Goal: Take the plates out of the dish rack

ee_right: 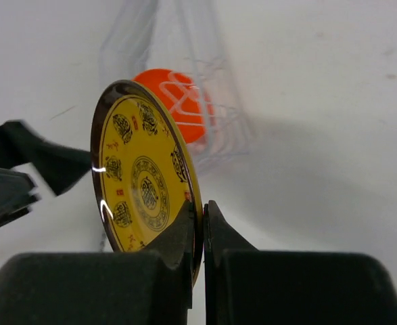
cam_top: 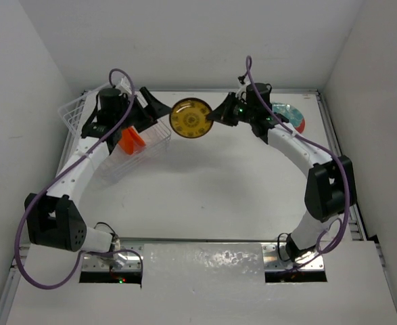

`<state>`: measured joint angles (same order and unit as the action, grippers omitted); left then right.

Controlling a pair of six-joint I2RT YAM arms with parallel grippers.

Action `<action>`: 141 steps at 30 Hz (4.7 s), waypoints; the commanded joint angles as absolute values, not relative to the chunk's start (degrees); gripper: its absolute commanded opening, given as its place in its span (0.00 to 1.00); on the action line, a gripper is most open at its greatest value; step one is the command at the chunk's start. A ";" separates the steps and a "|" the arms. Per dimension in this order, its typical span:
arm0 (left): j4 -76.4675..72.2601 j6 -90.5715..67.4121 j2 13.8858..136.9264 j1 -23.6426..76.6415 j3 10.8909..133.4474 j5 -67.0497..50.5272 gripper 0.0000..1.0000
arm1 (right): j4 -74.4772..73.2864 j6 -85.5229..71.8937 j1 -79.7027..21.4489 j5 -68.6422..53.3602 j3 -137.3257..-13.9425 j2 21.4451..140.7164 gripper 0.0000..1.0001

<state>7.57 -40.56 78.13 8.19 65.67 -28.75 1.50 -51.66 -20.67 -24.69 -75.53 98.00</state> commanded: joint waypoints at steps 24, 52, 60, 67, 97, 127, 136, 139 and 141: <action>55.63 -21.62 87.36 10.72 89.12 32.16 0.67 | -23.76 -42.45 -13.96 9.11 -69.44 104.25 0.99; 46.23 -23.73 99.49 12.39 84.64 31.11 0.51 | -25.75 -37.62 -16.08 6.33 -57.30 91.67 0.99; 45.53 -24.78 102.04 12.39 84.73 34.45 0.50 | -26.54 -36.83 -16.08 5.98 -57.92 91.32 0.99; 43.51 -25.40 102.39 12.39 82.88 37.26 0.48 | -25.75 -37.09 -16.08 4.75 -57.74 91.05 0.99; 47.19 -23.39 100.37 9.58 86.39 42.53 0.00 | -28.30 -36.82 -16.00 2.37 -64.51 94.48 0.99; 17.96 -33.91 76.65 9.67 84.04 -21.67 0.00 | 4.87 -55.47 -23.64 -28.66 -88.83 101.24 0.99; 10.30 -39.89 76.55 9.84 77.09 -27.94 0.00 | 5.80 -53.70 -23.64 -27.60 -86.14 100.99 0.86; 6.43 -43.15 76.90 9.93 74.11 -31.55 0.00 | 6.85 -54.66 -23.64 -28.47 -84.91 101.69 0.30; 4.05 -44.03 77.17 9.93 72.87 -32.17 0.01 | 7.65 -55.46 -23.73 -28.39 -83.06 101.43 0.00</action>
